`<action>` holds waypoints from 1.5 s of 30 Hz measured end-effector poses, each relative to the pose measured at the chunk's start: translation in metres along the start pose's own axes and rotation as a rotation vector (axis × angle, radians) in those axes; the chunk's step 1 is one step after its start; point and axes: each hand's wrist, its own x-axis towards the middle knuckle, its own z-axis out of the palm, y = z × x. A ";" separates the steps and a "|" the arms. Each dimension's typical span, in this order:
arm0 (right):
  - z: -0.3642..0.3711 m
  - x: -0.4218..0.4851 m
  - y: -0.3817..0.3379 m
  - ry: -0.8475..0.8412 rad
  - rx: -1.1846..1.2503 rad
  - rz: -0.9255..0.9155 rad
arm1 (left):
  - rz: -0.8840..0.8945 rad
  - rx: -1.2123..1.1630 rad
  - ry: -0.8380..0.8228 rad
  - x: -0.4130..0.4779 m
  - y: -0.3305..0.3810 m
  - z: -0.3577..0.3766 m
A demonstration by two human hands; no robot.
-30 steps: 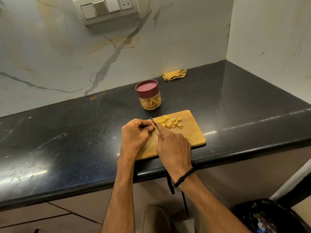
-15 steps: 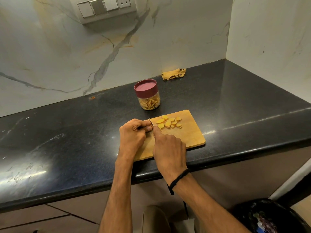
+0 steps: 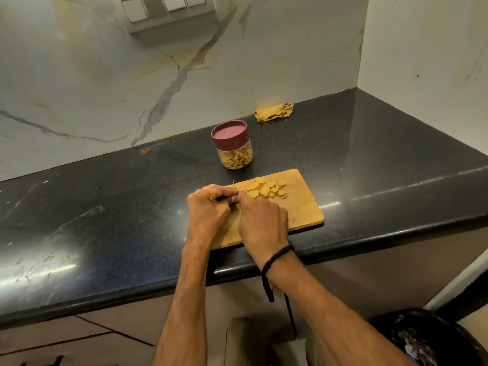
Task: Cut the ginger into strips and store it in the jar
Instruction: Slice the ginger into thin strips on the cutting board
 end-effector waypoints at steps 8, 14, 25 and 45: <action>0.001 -0.016 -0.001 -0.029 -0.100 0.011 | -0.059 -0.028 0.012 0.002 0.000 0.002; -0.005 -0.036 0.004 -0.018 -0.062 0.044 | -0.068 -0.016 0.006 0.001 0.002 0.002; -0.017 -0.045 0.022 0.016 0.184 0.130 | -0.077 -0.034 -0.009 0.001 0.001 0.002; -0.056 0.045 0.061 -0.062 -0.051 0.147 | -0.056 -0.008 -0.017 0.002 -0.001 0.004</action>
